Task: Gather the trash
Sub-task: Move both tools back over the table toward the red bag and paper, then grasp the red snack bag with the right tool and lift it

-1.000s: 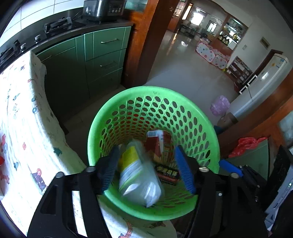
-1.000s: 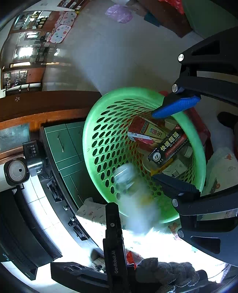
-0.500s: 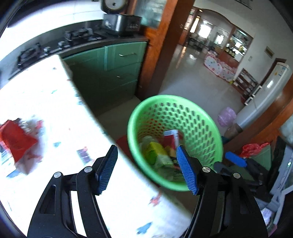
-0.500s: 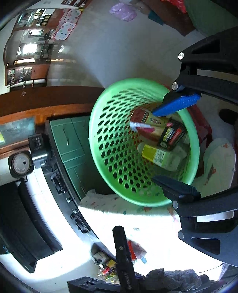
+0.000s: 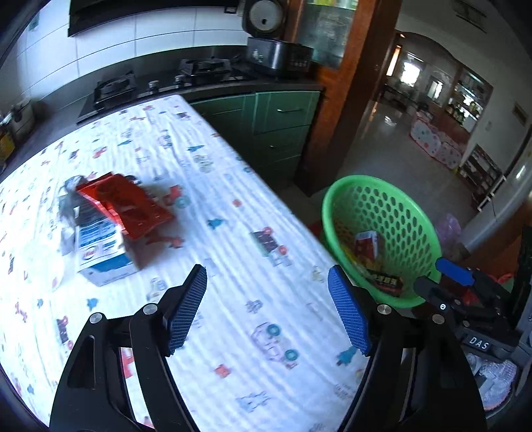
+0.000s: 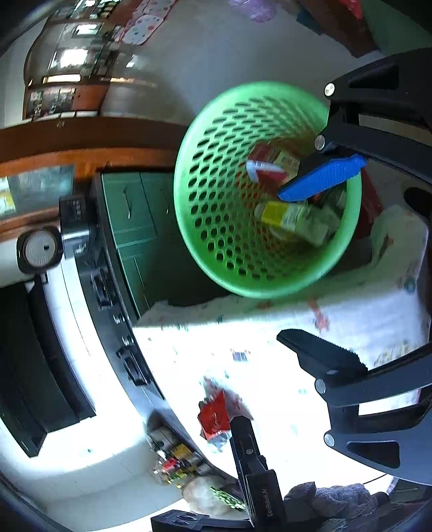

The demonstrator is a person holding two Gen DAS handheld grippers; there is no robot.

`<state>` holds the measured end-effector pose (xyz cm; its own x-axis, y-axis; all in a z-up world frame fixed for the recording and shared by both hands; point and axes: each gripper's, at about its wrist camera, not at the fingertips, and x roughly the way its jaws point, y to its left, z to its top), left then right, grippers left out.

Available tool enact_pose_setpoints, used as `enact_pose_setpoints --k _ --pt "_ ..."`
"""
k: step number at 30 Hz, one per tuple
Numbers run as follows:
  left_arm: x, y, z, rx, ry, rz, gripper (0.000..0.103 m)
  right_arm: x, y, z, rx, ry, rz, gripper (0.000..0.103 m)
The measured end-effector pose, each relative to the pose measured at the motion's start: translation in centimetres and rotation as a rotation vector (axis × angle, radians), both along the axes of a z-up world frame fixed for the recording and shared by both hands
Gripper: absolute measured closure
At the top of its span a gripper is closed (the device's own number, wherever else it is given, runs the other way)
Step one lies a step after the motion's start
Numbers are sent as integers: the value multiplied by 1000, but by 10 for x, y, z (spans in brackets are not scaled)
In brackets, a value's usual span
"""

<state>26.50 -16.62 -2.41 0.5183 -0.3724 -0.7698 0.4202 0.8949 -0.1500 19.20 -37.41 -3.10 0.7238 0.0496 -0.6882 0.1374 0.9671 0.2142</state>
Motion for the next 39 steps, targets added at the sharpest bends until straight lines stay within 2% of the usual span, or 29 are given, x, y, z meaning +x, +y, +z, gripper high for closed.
enact_pose_setpoints --k 11,23,31,39 --pt "1 86 3 37 -5 150 27 26 54 6 6 0 102 20" --pt "14 209 3 34 10 376 27 80 123 10 17 27 263 20" --pt "26 243 -4 8 38 435 26 134 173 7 11 54 389 18" --pt "45 252 -4 10 28 427 26 193 208 -2 -12 87 480 17"
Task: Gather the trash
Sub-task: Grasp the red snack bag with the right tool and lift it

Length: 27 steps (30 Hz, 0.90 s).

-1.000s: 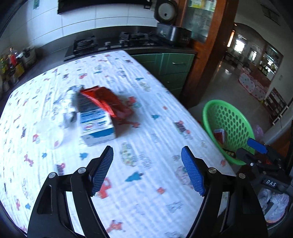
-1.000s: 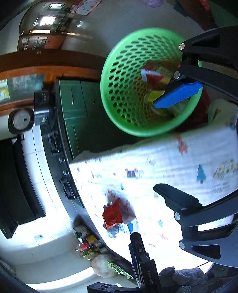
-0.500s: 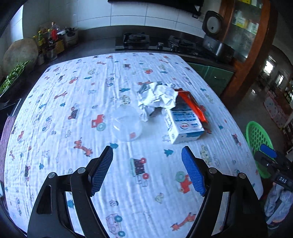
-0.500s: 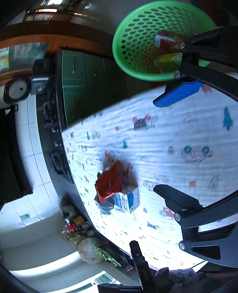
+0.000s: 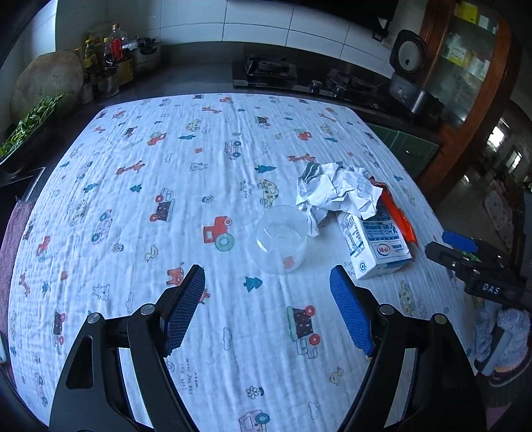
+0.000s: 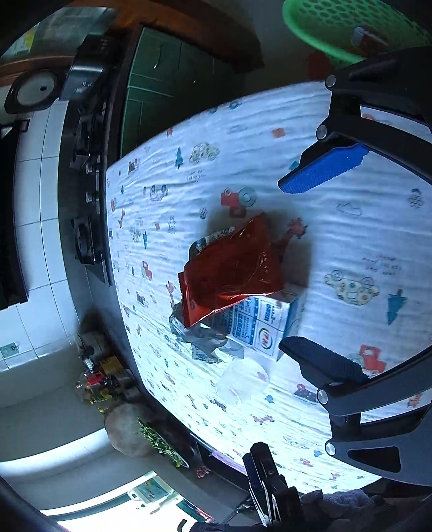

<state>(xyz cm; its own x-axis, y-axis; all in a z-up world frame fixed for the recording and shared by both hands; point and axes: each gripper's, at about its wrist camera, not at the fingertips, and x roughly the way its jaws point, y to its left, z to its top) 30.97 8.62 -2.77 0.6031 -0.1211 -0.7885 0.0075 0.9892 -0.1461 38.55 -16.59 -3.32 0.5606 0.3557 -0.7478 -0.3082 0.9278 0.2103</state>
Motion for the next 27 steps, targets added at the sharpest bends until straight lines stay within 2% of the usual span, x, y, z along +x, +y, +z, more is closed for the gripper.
enact_pose_setpoints --k 13,17,23,27 --pt "29 7 -1 10 -5 -16 26 75 26 -27 5 49 91 11" --pt "35 5 -3 10 -6 -22 26 86 28 -36 14 70 98 11" --pt "47 -6 -3 11 -15 -48 26 94 25 -42 83 105 112 11" --pt "53 -15 -2 0 -19 -69 26 94 20 -42 133 124 118 20"
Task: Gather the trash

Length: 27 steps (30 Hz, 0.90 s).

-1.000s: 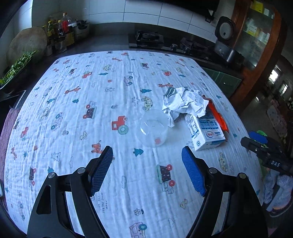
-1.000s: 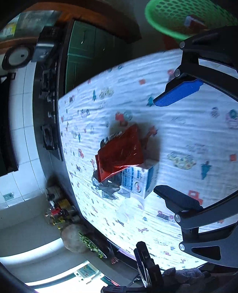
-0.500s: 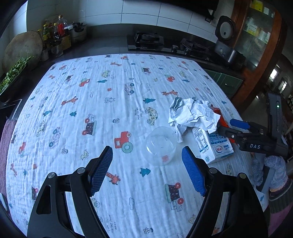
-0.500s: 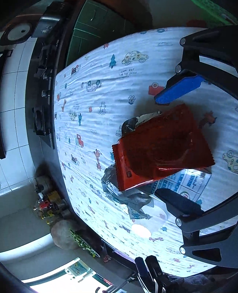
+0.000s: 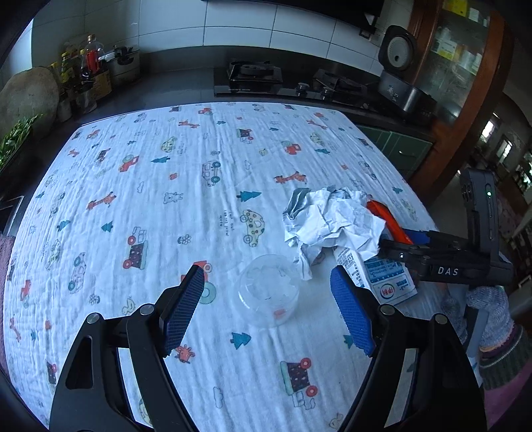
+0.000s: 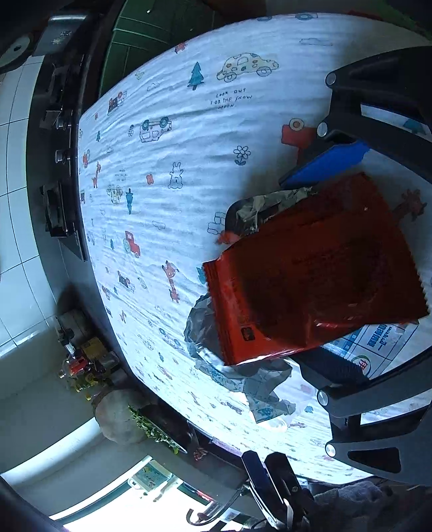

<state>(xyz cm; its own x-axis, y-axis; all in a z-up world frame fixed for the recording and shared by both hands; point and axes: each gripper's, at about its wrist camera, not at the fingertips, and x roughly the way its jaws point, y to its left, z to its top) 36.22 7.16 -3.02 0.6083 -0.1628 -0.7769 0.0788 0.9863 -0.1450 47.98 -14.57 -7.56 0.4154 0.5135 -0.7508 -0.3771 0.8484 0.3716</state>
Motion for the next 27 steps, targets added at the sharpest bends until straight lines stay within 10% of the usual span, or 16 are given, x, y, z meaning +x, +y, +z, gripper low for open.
enact_pose_setpoints --k 10,27 --pt "17 -29 -3 7 -5 -71 26 -12 -12 8 68 -14 7 55" --pt "52 -74 -15 50 10 -137 27 -26 -22 13 6 -71 -18 52"
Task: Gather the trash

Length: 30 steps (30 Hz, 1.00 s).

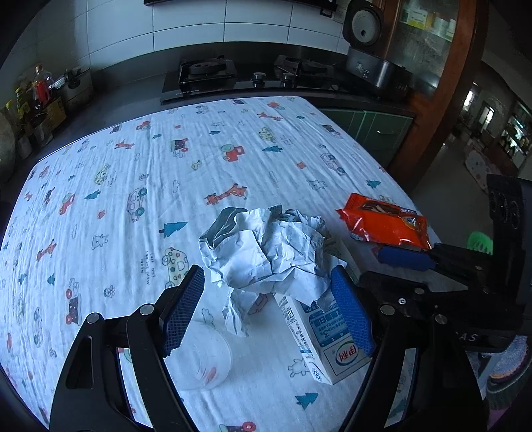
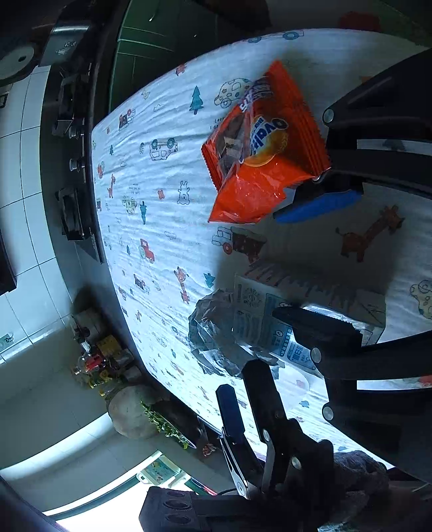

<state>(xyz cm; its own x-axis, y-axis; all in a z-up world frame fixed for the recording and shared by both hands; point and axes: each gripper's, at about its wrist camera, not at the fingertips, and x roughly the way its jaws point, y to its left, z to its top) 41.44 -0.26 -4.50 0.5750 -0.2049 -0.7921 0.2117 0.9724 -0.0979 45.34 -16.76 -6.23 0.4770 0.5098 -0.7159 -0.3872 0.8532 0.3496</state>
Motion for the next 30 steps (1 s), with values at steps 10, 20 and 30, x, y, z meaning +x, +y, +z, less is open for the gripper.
enact_pose_setpoints --k 10,20,30 --pt "-11 -1 8 4 -17 -20 22 -38 -19 19 -43 -34 47 38" --pt "4 -12 10 2 -19 -29 20 -25 -51 38 -75 -101 -10 26" --pt "21 -7 -11 -28 57 -64 18 28 -37 -2 -224 -36 49 13"
